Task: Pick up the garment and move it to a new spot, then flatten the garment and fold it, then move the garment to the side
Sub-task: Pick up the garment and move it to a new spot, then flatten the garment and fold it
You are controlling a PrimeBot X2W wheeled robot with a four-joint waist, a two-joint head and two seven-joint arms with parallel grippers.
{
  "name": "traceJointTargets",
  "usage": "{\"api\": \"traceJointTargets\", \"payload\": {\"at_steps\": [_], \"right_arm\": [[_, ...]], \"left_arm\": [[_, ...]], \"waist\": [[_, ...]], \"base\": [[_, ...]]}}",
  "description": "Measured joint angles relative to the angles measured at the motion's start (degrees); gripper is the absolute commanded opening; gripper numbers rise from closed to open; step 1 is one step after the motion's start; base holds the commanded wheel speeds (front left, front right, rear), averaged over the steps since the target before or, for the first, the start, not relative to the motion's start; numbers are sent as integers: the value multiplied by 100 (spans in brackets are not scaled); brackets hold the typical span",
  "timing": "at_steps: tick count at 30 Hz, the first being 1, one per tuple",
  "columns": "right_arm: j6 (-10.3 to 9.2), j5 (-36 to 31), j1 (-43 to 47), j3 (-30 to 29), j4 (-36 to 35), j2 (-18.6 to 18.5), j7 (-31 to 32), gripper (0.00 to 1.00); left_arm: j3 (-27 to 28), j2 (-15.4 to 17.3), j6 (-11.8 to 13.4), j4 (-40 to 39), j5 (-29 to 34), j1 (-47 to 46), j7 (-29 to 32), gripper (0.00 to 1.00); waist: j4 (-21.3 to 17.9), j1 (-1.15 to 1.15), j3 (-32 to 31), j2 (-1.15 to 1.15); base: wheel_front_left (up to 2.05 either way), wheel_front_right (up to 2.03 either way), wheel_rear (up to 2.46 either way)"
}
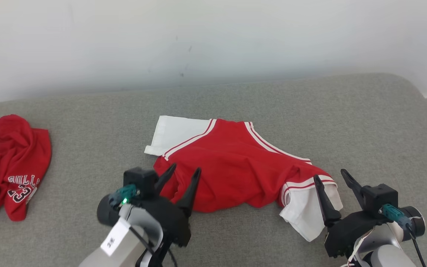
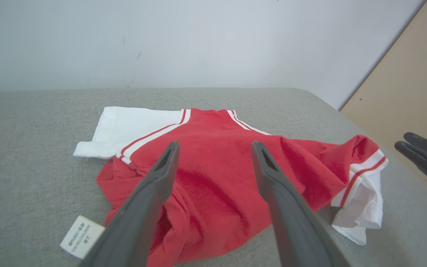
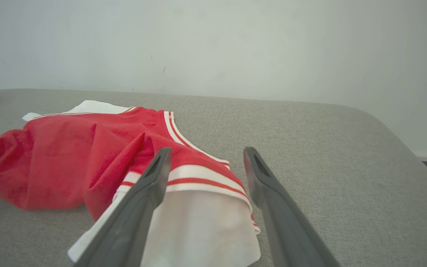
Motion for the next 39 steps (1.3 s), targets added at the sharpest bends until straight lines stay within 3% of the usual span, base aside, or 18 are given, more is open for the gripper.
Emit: {"api": "traceJointTargets", "payload": {"at_steps": [13, 35, 36, 37, 39], "right_arm": [[-8, 0, 74, -32, -181, -54, 16, 100], [-7, 0, -46, 49, -198, -41, 144, 100], [-7, 0, -62, 60, -208, -36, 158, 100], [-7, 0, -70, 68, -208, -32, 158, 100], [-8, 0, -67, 58, -211, -32, 159, 100]], "left_arm": [[-46, 325, 54, -9, 402, 555, -42, 100], [-68, -13, 54, 923, 905, 571, 464, 100], [-67, -14, 54, 966, 920, 567, 464, 44], [-45, -25, 54, 1000, 936, 566, 458, 0], [-8, -53, 54, 1088, 978, 527, 442, 0]], "waist": [[161, 1, 112, 1], [85, 2, 175, 1], [67, 1, 173, 1], [49, 1, 173, 1], [15, 1, 177, 1]], "base": [[0, 0, 0], [0, 0, 0], [0, 0, 0], [0, 0, 0], [0, 0, 0]]}}
